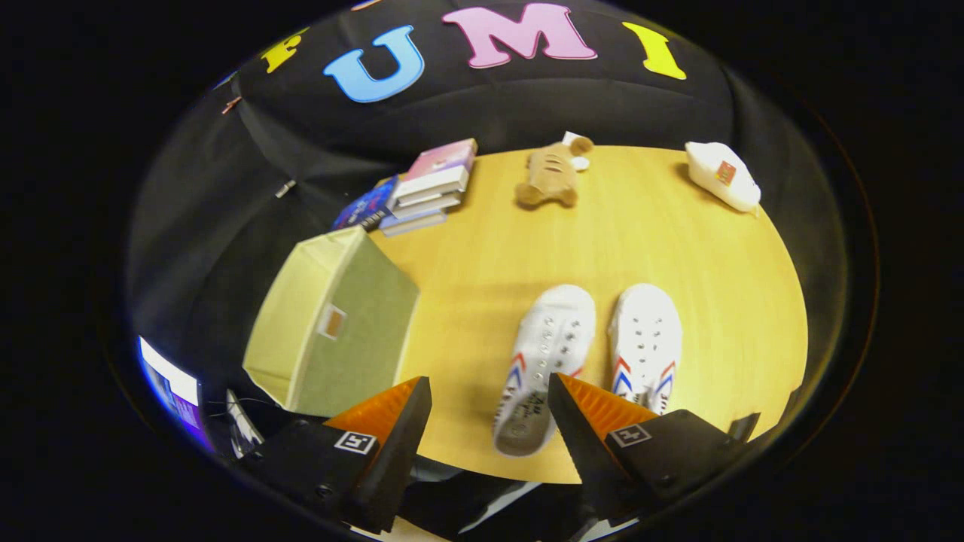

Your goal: Open the storage box then place both shoes into the box .Put the left shoe in first, then the right shoe, with the right side of both shoes facing outward in a uniform manner.

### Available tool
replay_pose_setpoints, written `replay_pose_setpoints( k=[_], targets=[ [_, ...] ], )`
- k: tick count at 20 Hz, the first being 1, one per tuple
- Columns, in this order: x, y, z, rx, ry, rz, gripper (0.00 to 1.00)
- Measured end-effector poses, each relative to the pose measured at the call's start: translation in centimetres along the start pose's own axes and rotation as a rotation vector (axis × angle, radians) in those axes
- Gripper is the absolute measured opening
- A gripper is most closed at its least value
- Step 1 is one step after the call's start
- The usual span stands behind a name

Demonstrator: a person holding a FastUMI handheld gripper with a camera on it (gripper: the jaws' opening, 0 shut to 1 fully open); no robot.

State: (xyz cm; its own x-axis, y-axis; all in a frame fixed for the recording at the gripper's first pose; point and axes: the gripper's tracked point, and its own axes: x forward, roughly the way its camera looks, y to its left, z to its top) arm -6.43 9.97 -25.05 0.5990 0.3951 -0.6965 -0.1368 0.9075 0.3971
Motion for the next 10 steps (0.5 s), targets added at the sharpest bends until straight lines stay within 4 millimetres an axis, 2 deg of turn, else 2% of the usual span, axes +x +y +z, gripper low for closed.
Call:
replay_pose_setpoints(
  k=[5,8,10],
  targets=[
    [3.3,-4.5,-4.4,-0.019,0.114,-0.115,0.83],
    [5.5,-5.5,-4.9,0.025,0.146,-0.13,0.83],
    [6.7,-5.2,-4.4,0.098,0.15,-0.106,0.78]
  ],
)
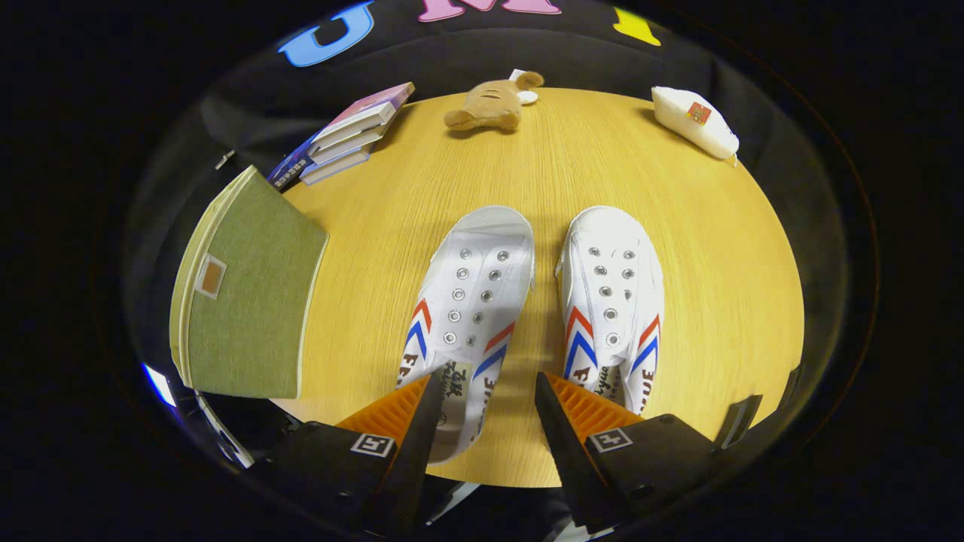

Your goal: Open the storage box then place both shoes into the box .Put the left shoe in first, then the right shoe, with the right side of both shoes facing outward in a uniform manner.

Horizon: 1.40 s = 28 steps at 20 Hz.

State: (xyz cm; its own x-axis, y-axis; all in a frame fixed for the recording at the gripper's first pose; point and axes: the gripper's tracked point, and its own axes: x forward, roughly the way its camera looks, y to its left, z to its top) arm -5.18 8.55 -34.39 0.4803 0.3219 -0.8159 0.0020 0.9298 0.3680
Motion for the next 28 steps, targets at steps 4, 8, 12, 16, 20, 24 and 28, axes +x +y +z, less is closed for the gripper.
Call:
replay_pose_setpoints(
  k=[4,8,12,16,20,24,28],
  targets=[
    [1.5,-0.2,1.9,0.088,0.013,0.019,0.78],
    [3.0,-1.0,2.3,0.174,0.089,0.016,0.57],
    [3.7,-0.7,1.3,0.189,0.22,0.028,0.38],
    [3.2,-0.9,1.5,0.254,0.23,0.046,0.07],
    [1.7,0.1,1.0,0.276,0.232,0.07,0.06],
    [-0.8,2.4,2.3,0.304,0.198,0.116,0.06],
    [-4.5,6.3,4.8,0.303,0.164,0.175,0.06]
  ],
)
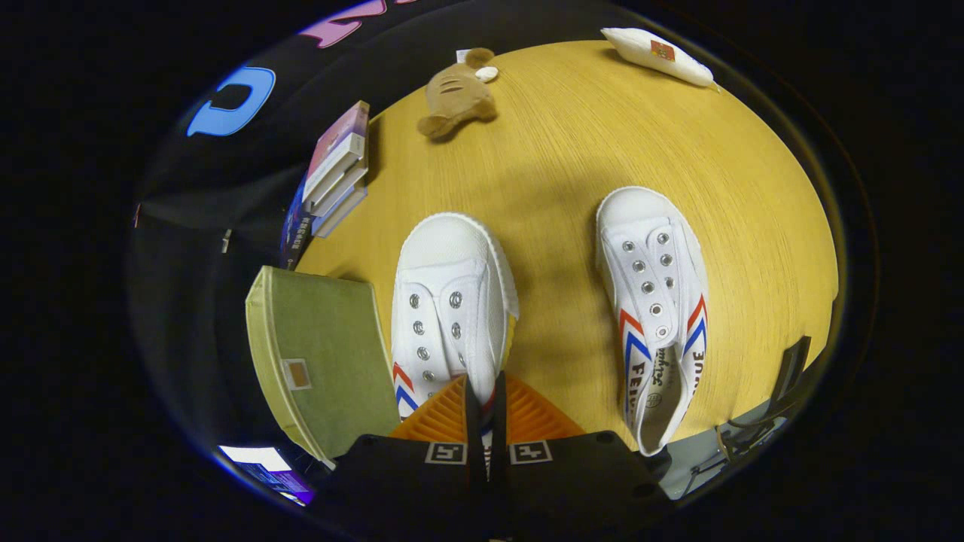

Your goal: Open the storage box then place both shoes into the box .Put the left shoe in first, then the right shoe, with the right side of both shoes facing outward in a uniform manner.

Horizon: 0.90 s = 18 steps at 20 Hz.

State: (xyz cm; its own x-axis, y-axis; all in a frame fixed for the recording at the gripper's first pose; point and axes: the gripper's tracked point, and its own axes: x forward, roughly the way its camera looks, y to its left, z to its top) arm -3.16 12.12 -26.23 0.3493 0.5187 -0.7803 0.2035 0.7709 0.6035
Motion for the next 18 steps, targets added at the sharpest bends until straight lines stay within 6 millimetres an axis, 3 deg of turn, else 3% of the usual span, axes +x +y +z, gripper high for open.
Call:
replay_pose_setpoints(
  k=[3,9,13,18],
  targets=[
    [-1.8,4.9,0.6,-0.019,-0.014,0.051,0.06],
    [-3.7,17.7,-0.1,-0.063,0.0,0.203,0.06],
    [-1.5,23.6,-2.1,-0.083,0.064,0.223,0.06],
    [4.1,27.6,-5.7,-0.138,0.137,0.149,0.06]
  ],
)
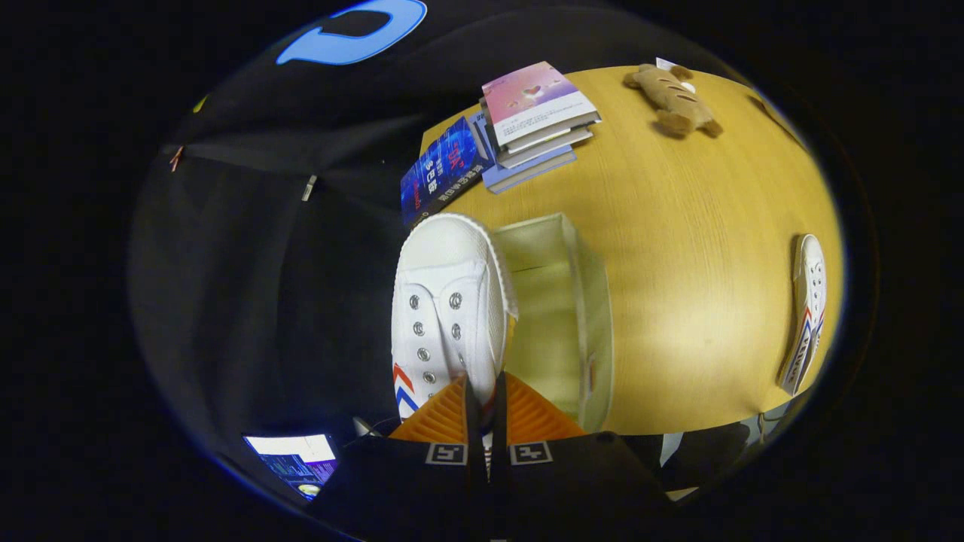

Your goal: Open the storage box then place both shoes into the box .Put the left shoe in first, then the right shoe, with the right side of both shoes facing outward in a uniform manner.

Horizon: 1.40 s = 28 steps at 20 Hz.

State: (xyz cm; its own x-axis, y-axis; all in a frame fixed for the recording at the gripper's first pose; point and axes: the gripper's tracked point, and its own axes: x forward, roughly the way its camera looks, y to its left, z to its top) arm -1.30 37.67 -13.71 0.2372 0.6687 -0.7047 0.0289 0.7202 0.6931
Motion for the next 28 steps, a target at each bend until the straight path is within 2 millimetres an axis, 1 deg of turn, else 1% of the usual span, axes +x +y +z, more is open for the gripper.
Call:
replay_pose_setpoints(
  k=[2,4,6,7,9,12,15,16,19,20,22,24,25,26,28],
  targets=[
    [2.9,0.0,-0.8,0.004,0.033,-0.031,0.06],
    [5.2,-0.5,-1.7,0.029,0.07,-0.072,0.06],
    [7.1,-1.2,-2.3,0.043,0.098,-0.106,0.06],
    [7.7,-2.1,-2.6,0.042,0.105,-0.127,0.06],
    [9.2,-3.0,-2.8,0.04,0.112,-0.165,0.06],
    [10.9,-3.2,-2.8,0.058,0.109,-0.176,0.06],
    [12.5,-3.4,-3.7,0.089,0.126,-0.184,0.06],
    [12.7,-3.9,-4.0,0.082,0.132,-0.212,0.06],
    [13.0,-5.2,-3.6,0.059,0.106,-0.268,0.06],
    [13.0,-5.6,-3.8,0.044,0.113,-0.283,0.06],
    [13.0,-5.7,-3.9,0.033,0.114,-0.288,0.08],
    [13.0,-4.9,-4.1,0.038,0.121,-0.257,0.15],
    [13.1,-4.6,-4.1,0.04,0.128,-0.24,0.23],
    [12.9,-4.6,-4.1,0.039,0.131,-0.235,0.25],
    [12.7,-4.4,-4.5,0.033,0.139,-0.219,0.35]
  ],
)
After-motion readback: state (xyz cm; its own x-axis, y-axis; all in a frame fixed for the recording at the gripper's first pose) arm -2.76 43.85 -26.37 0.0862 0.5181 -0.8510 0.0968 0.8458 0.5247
